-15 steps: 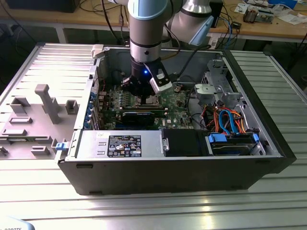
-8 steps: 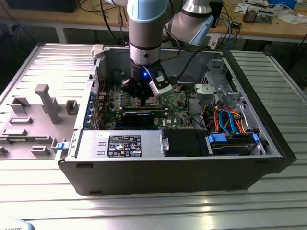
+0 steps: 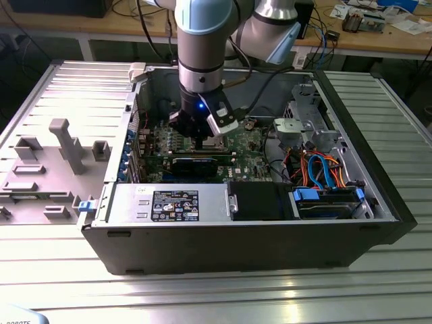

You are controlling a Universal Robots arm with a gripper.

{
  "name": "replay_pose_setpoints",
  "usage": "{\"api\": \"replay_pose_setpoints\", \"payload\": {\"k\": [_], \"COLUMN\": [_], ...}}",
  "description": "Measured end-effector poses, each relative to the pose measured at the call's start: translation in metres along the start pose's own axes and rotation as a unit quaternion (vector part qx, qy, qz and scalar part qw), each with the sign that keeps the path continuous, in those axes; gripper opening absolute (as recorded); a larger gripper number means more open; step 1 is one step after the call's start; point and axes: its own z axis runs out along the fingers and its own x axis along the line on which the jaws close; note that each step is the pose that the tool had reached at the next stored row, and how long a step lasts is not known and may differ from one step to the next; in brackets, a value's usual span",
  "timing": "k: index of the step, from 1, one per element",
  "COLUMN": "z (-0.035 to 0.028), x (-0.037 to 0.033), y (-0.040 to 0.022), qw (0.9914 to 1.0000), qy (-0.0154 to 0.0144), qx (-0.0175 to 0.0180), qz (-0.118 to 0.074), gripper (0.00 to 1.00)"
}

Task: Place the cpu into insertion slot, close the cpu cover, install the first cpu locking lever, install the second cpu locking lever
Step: 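Install the second cpu locking lever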

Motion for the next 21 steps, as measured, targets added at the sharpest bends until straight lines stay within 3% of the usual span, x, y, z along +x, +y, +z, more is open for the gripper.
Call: {"api": "replay_pose_setpoints", "payload": {"k": [3,6,17,21], "z": [-0.0001,-0.0001,0.0004,0.0003], "x": [0.0013,0.0029,0.0055,0.0082], "y": [-0.0028,-0.0044,-0.0084,-0.0098], "qw": [0.99996,0.99992,0.99989,0.99982], "qy": [-0.0002,-0.0003,0.0009,0.0015], "qx": [-0.0089,-0.0128,-0.0151,-0.0188], "qz": [0.0,0.0,0.0,0.0], "gripper": [0.11,0.11,0.11,0.11]}}
